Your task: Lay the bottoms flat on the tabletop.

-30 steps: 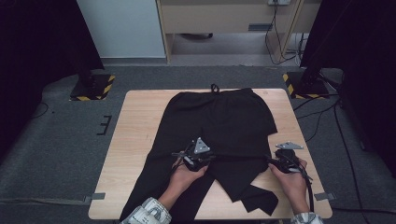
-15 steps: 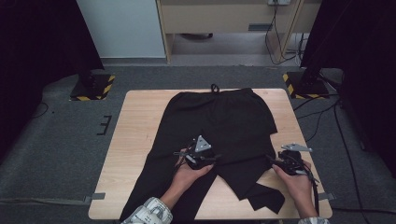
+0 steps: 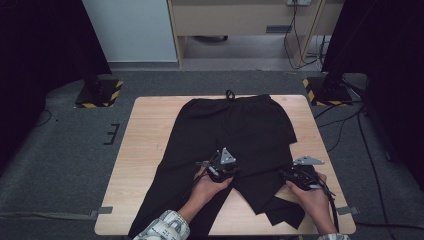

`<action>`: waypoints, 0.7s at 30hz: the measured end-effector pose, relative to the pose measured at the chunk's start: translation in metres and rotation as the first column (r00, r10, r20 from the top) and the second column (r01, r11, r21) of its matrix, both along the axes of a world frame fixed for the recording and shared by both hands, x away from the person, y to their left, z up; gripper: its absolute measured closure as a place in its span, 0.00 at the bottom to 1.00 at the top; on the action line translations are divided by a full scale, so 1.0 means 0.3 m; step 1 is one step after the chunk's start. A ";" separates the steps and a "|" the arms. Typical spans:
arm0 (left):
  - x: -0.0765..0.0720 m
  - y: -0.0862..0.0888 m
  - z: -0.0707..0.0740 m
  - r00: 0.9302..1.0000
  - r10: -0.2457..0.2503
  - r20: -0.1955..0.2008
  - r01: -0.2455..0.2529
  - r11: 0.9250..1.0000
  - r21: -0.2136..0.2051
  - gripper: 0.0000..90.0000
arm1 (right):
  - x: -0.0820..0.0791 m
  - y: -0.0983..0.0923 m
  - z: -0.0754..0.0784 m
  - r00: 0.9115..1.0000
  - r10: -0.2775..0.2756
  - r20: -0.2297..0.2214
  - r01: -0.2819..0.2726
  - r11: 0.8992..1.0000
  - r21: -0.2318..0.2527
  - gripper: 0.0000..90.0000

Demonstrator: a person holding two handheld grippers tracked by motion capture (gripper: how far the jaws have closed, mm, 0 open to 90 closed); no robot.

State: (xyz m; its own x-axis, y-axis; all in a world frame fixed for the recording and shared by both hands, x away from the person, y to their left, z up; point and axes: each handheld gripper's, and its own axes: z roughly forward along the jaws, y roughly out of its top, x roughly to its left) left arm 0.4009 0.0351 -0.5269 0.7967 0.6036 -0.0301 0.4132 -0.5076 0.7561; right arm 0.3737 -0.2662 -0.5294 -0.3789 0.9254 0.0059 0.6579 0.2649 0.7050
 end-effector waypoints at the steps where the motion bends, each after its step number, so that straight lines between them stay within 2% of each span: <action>1: -0.008 -0.005 -0.001 1.000 -0.005 0.003 0.005 1.000 0.003 0.78 | -0.006 -0.004 0.002 1.000 0.003 -0.006 -0.003 1.000 -0.003 0.47; 4: -0.032 -0.015 -0.003 1.000 -0.015 0.009 0.015 1.000 0.002 0.76 | -0.035 -0.022 0.004 1.000 0.012 -0.013 -0.012 1.000 -0.003 0.46; 6: -0.050 -0.025 -0.008 0.999 -0.026 0.021 0.026 0.999 0.025 0.74 | -0.056 -0.035 0.005 1.000 0.017 -0.015 -0.017 1.000 -0.003 0.46; 7: -0.059 -0.029 -0.011 0.999 -0.038 0.024 0.038 0.999 0.021 0.73 | -0.064 -0.040 0.006 1.000 0.016 -0.017 -0.016 1.000 0.001 0.46; 10: -0.064 -0.028 -0.008 0.999 -0.045 0.011 0.044 0.999 0.015 0.71 | -0.085 -0.065 0.007 1.000 0.022 -0.018 -0.022 1.000 -0.007 0.46; 15: -0.076 -0.025 -0.009 0.998 -0.059 0.005 0.059 0.998 0.018 0.71 | -0.092 -0.120 0.011 1.000 -0.003 -0.028 0.003 1.000 -0.016 0.46; 18: -0.080 -0.024 0.004 0.999 -0.051 0.015 0.051 0.999 -0.006 0.70 | -0.090 -0.154 0.012 0.999 -0.042 -0.026 0.042 0.999 -0.014 0.47; 21: -0.086 -0.028 0.026 0.998 -0.051 0.039 0.052 0.998 -0.032 0.68 | -0.095 -0.156 0.020 0.998 -0.069 0.009 0.069 0.998 0.007 0.49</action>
State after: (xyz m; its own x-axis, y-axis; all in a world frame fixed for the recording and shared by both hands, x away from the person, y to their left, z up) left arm 0.3752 0.0268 -0.5192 0.8277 0.5609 -0.0188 0.3579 -0.5016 0.7876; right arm 0.3451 -0.3131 -0.5234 -0.3140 0.9494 0.0089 0.6682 0.2143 0.7124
